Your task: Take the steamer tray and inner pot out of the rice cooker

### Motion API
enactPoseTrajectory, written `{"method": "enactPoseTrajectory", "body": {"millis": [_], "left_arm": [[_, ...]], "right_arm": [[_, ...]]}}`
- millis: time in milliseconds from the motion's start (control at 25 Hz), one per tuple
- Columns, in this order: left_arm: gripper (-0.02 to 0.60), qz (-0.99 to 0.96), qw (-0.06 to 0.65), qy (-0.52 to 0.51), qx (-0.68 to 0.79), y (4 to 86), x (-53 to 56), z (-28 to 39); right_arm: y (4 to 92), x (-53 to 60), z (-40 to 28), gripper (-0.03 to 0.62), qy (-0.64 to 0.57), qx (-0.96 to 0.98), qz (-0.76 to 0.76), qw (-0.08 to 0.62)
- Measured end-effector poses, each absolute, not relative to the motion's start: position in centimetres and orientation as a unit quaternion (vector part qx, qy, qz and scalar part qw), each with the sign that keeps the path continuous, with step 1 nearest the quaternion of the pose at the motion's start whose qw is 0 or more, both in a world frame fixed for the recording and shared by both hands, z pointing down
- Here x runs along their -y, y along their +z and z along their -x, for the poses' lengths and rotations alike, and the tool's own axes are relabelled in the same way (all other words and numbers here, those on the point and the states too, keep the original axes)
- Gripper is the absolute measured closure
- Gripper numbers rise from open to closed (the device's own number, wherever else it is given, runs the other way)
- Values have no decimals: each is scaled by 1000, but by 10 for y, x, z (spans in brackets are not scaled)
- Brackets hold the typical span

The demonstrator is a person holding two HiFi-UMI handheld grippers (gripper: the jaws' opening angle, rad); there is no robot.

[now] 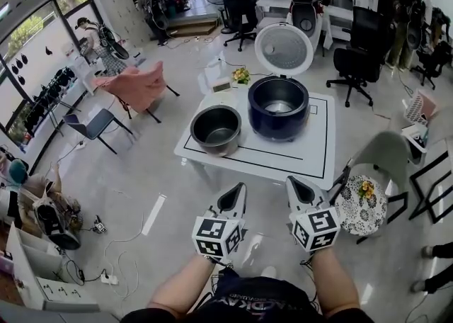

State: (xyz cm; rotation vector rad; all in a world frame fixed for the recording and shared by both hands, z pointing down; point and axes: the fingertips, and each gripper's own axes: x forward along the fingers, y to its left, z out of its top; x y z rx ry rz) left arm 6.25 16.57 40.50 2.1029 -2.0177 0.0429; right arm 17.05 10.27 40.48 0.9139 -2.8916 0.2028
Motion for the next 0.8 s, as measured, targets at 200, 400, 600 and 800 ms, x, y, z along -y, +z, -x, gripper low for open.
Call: {"method": "enactPoseTrajectory", "body": {"millis": [200, 400, 600, 800], "left_arm": [[578, -716, 117, 13, 689, 408, -168, -63], [579, -713, 118, 13, 691, 408, -171, -61], [578, -712, 119, 14, 692, 409, -174, -63], [578, -710, 118, 13, 694, 407, -177, -65]], "right_arm": [[405, -104, -170, 594, 66, 951, -299, 52], [405, -105, -169, 594, 66, 951, -297, 52], [405, -107, -169, 594, 66, 952, -294, 50], [402, -109, -171, 594, 64, 953, -292, 49]]}}
